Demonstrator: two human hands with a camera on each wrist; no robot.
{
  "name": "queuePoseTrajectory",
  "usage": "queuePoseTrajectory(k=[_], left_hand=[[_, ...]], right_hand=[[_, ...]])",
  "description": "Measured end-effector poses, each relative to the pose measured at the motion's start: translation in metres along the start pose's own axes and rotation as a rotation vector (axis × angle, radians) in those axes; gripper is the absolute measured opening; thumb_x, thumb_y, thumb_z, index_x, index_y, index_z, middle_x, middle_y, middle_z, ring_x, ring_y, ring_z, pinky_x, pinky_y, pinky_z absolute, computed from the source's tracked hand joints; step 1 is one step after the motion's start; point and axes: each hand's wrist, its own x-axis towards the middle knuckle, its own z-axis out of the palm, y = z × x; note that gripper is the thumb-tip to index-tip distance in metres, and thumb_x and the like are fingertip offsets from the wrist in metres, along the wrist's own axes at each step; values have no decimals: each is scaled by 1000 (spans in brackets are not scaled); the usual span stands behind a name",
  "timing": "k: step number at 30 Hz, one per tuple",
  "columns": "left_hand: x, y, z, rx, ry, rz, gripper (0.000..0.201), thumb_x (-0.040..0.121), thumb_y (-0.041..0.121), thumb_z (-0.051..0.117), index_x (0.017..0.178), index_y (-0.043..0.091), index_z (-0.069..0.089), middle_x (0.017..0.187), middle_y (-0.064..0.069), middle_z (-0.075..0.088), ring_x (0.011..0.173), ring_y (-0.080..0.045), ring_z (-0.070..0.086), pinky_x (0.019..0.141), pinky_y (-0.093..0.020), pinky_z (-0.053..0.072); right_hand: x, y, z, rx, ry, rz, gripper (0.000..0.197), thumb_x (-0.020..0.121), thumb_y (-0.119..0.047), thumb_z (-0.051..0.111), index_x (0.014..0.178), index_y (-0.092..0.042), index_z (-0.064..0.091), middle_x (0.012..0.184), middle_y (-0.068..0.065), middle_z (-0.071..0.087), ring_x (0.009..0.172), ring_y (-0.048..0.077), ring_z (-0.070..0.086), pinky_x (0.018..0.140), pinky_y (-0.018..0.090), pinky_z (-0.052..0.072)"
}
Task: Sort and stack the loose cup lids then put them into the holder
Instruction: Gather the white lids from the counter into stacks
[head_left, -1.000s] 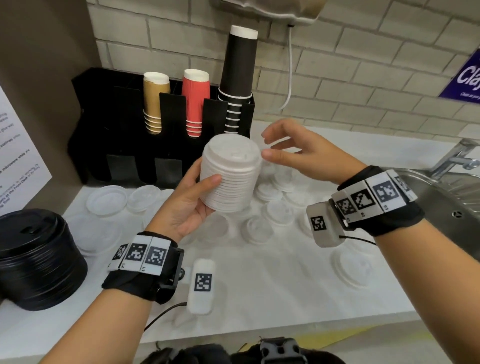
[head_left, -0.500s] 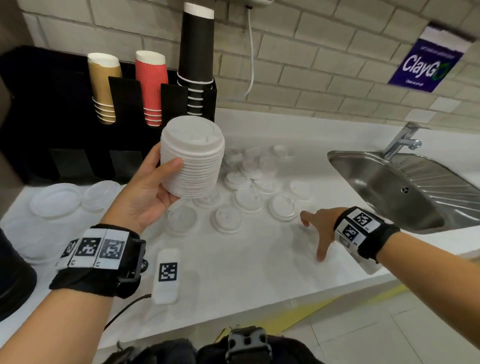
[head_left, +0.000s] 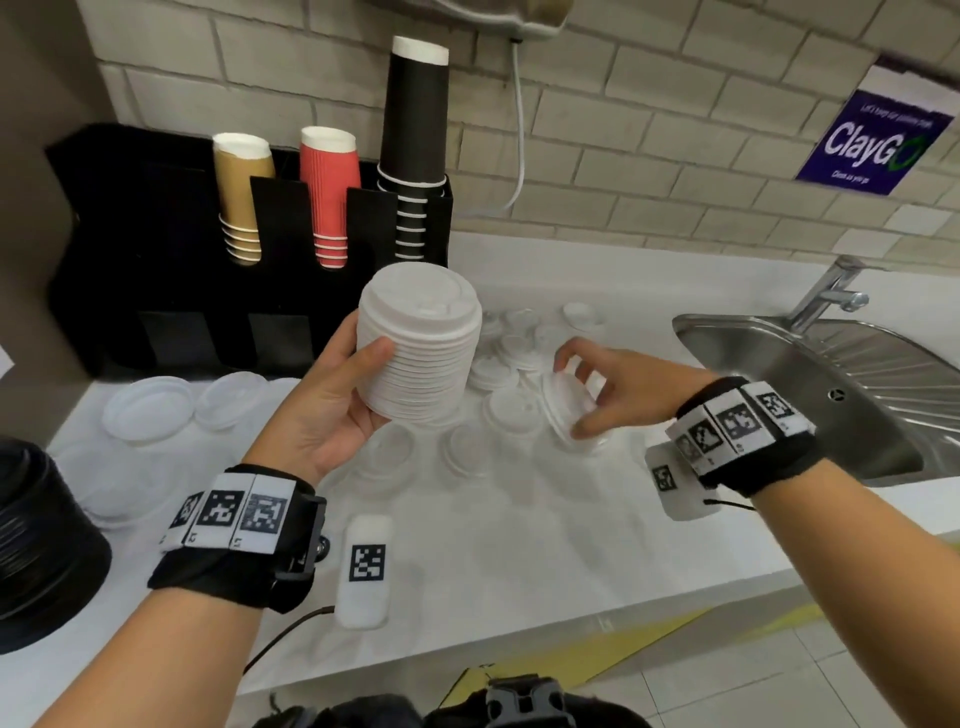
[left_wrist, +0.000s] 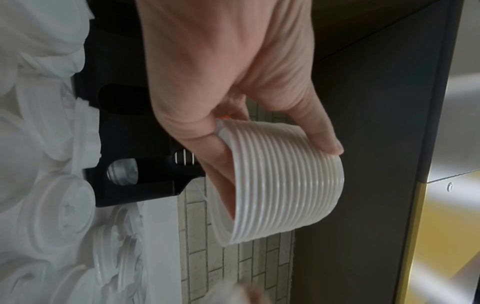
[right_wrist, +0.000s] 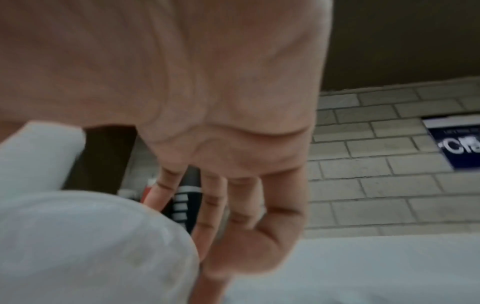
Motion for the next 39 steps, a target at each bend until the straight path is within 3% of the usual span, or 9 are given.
queuePoseTrajectory(k=[3, 5, 8, 10, 13, 16, 24, 35, 39], left_hand=[[-1, -2, 1, 9, 18, -7, 97, 40, 44, 98, 128, 34, 59, 131, 0, 64, 120, -22, 62, 80, -35, 59], [-2, -2, 2, 19, 33, -10, 102, 40, 44, 98, 132, 32, 56, 132, -1, 63, 120, -22, 62, 78, -33, 59], [-3, -2, 5, 52, 57, -6, 112, 40, 47, 97, 140, 29, 49, 137, -4, 59, 123, -24, 60, 82, -36, 59], [-4, -2, 6, 55, 68, -3, 113, 41, 47, 96, 141, 28, 48, 138, -6, 59, 123, -26, 60, 82, -36, 59], [-6, -1, 6, 53, 76, -8, 110, 40, 47, 97, 138, 29, 51, 135, -6, 61, 118, -24, 63, 77, -34, 59], [-8, -2, 4, 75, 50, -21, 101, 41, 47, 96, 133, 32, 55, 131, -3, 63, 116, -23, 64, 74, -33, 58], [-9, -3, -1, 79, 34, -18, 99, 41, 47, 97, 130, 34, 57, 124, 0, 67, 112, -20, 67, 74, -32, 58], [-8, -6, -2, 39, 25, -23, 89, 48, 44, 96, 129, 36, 59, 128, -2, 65, 115, -21, 65, 76, -32, 58], [-8, -4, -1, 57, 31, -10, 95, 46, 45, 96, 132, 33, 57, 132, -3, 63, 118, -22, 63, 79, -34, 58]], right_hand=[[-6, -38, -18, 291, 230, -215, 57, 75, -29, 79, 116, -45, 43, 111, -7, 52, 85, 15, 63, 76, 20, 50], [-9, -63, -20, 399, 367, -351, 54, 76, -29, 78, 115, -48, 45, 107, -19, 52, 86, 3, 58, 73, 12, 44], [-10, -91, -17, 395, 483, -501, 52, 77, -26, 78, 118, -40, 48, 101, -38, 49, 87, -9, 51, 67, 5, 41], [-7, -102, -12, 307, 525, -547, 51, 77, -29, 79, 119, -34, 52, 103, -37, 48, 90, -11, 48, 71, 3, 38], [-1, -111, -8, 210, 498, -526, 53, 75, -39, 78, 122, -31, 55, 111, -15, 52, 98, -1, 49, 79, 6, 38], [4, -114, -10, 176, 457, -494, 50, 76, -41, 75, 122, -33, 57, 118, -1, 56, 102, 12, 50, 90, 20, 42], [12, -121, -12, 207, 422, -513, 36, 82, -23, 72, 116, -31, 64, 96, -29, 52, 91, -11, 47, 77, 3, 35], [10, -121, -9, 165, 415, -535, 42, 79, -27, 75, 119, -33, 61, 104, -29, 48, 97, -13, 43, 79, 1, 33], [4, -115, -15, 184, 421, -521, 49, 79, -42, 72, 124, -39, 54, 110, -28, 48, 102, -15, 44, 78, -3, 31]])
